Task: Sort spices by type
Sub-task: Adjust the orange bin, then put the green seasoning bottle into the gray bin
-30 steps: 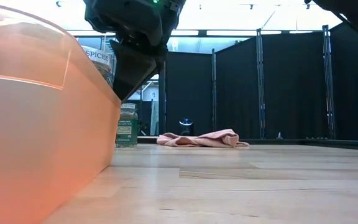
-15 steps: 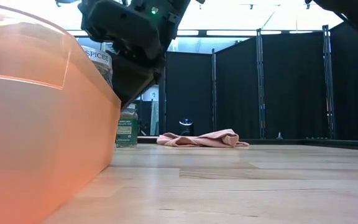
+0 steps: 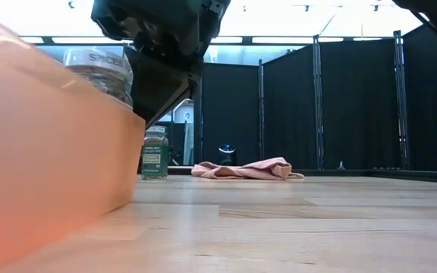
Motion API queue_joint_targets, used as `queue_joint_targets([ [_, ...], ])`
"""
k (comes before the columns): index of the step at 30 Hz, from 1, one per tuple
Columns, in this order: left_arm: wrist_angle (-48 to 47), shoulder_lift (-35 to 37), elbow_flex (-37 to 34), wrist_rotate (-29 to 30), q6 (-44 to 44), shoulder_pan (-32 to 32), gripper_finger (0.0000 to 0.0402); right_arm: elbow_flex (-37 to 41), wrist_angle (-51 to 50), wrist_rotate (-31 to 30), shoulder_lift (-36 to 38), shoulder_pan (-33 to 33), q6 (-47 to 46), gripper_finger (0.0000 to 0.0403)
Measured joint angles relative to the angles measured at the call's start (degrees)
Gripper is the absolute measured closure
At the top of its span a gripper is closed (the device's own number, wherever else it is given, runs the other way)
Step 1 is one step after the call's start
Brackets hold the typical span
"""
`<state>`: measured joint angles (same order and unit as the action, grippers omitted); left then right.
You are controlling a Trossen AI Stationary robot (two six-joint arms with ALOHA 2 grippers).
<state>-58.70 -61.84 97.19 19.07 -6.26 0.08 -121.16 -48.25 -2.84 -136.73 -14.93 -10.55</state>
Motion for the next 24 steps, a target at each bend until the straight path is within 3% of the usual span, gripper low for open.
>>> queue_joint_targets([
  [10, 0.0, 0.0, 0.0, 0.0, 0.0, 0.0, 0.0117, -0.3, -0.3, -0.4, 0.0, -1.1, -1.2, 0.0402],
  [21, 0.0, 0.0, 0.0, 0.0, 0.0, 0.0, 0.0117, -13.4, -18.4, -11.7, 0.0, -0.9, 2.8, 0.0394],
  [24, -0.1, 0.0, 0.0, 0.0, 0.0, 0.0, 0.0117, -12.6, -21.4, -14.0, 2.2, -0.3, 3.3, 0.0395],
])
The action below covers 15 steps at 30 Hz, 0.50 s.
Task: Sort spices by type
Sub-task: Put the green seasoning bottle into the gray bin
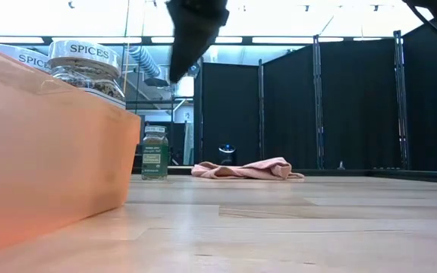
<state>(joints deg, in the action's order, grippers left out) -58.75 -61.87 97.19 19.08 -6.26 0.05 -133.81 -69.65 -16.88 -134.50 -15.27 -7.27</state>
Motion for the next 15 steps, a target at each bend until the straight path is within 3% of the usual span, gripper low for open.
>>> queue_joint_targets([
  [15, -4.5, -3.7, 0.0, 0.6, 0.1, 0.0, 0.0117, 0.3, -10.9, -9.2, 19.1, 4.9, 0.1, 0.0393],
])
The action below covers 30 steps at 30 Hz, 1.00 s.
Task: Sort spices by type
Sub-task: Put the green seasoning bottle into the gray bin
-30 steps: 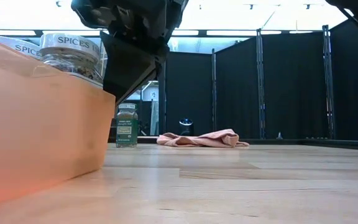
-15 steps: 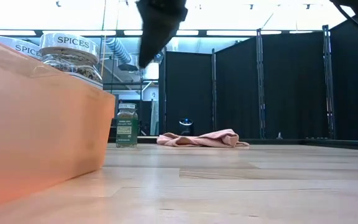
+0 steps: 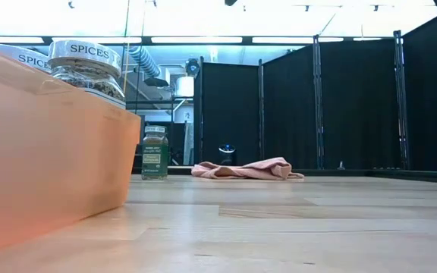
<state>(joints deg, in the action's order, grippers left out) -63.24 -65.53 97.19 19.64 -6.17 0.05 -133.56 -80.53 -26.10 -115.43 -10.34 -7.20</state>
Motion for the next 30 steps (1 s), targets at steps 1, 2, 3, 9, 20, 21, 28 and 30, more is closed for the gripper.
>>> queue_joint_targets([
  [1, 0.2, -0.6, 0.0, 0.0, 0.0, 0.0, 0.0117, 0.0, -0.9, -1.0, 1.4, 0.2, 0.1, 0.0393],
  [2, 0.5, -1.2, 0.0, 0.0, 0.0, 0.0, 0.0117, 0.0, -2.1, -2.0, 2.9, 0.4, 0.1, 0.0393],
  [3, 0.6, -1.8, 0.0, 0.0, 0.0, 0.0, 0.0117, 0.0, -3.4, -2.9, 4.4, 0.6, 0.0, 0.0393],
  [9, 1.2, -6.4, 0.0, 0.0, 0.2, 0.0, 0.0117, 0.0, -9.5, -4.9, 14.2, 0.7, -1.1, 0.0392],
  [20, 11.0, -10.7, 0.0, -3.8, 2.0, 0.0, 0.0117, 18.3, -9.2, -5.4, 38.7, -0.1, -9.7, 0.0391],
  [21, 11.0, -10.7, 0.0, -3.7, 1.5, 0.0, 0.0117, 21.3, -9.2, -5.4, 41.1, -0.1, -11.5, 0.039],
  [28, 8.2, -10.7, 0.0, -2.8, -2.4, -2.0, 0.0117, 46.7, -1.9, -0.7, 55.3, -0.1, -18.3, 0.0375],
  [30, 6.0, -11.6, 0.0, -2.7, -2.9, -3.1, 0.0117, 53.4, 4.2, 1.7, 57.8, -0.1, -17.1, 0.0364],
])
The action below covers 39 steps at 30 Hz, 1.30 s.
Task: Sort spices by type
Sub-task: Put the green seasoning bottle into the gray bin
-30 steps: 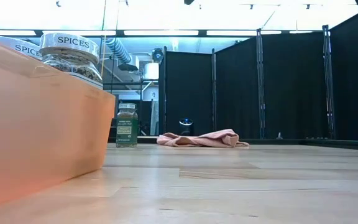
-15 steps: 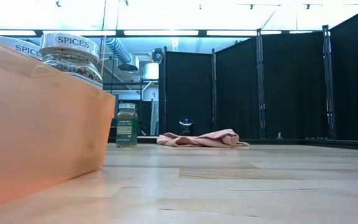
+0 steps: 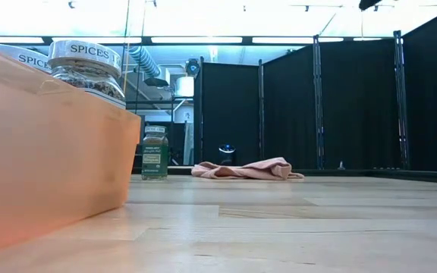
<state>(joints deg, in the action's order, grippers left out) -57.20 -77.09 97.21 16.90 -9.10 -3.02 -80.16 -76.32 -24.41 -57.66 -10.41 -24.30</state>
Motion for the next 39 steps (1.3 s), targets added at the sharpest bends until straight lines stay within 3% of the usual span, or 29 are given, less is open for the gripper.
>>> queue_joint_targets([
  [8, 3.9, -0.9, 1.0, -1.7, -4.1, -1.5, 0.0117, 20.1, 32.7, 4.4, -0.3, 2.8, 11.6, 0.0261],
  [13, 3.3, -0.3, 6.0, -1.0, -6.3, -1.5, 0.0117, 27.2, 60.0, 6.5, -8.3, 6.7, 19.6, 0.017],
  [18, 2.9, 0.3, 10.4, 1.4, -6.0, -1.5, 0.0117, 27.0, 78.3, 6.5, -20.0, 9.9, 22.5, 0.0091],
  [25, -0.5, 1.4, 12.0, 3.6, -2.2, -1.5, 0.0117, 16.1, 79.9, 6.5, -36.1, 13.0, 25.9, 0.0036],
  [32, -5.0, 1.6, 11.9, 6.3, 0.3, -1.5, 0.0117, 1.3, 77.1, 7.0, -48.3, 15.6, 26.2, 0.0027],
  [39, -5.5, 1.6, 11.9, 6.6, 1.4, -1.5, 0.0117, -10.8, 73.8, 13.3, -57.7, 18.6, 25.4, 0.0027],
])
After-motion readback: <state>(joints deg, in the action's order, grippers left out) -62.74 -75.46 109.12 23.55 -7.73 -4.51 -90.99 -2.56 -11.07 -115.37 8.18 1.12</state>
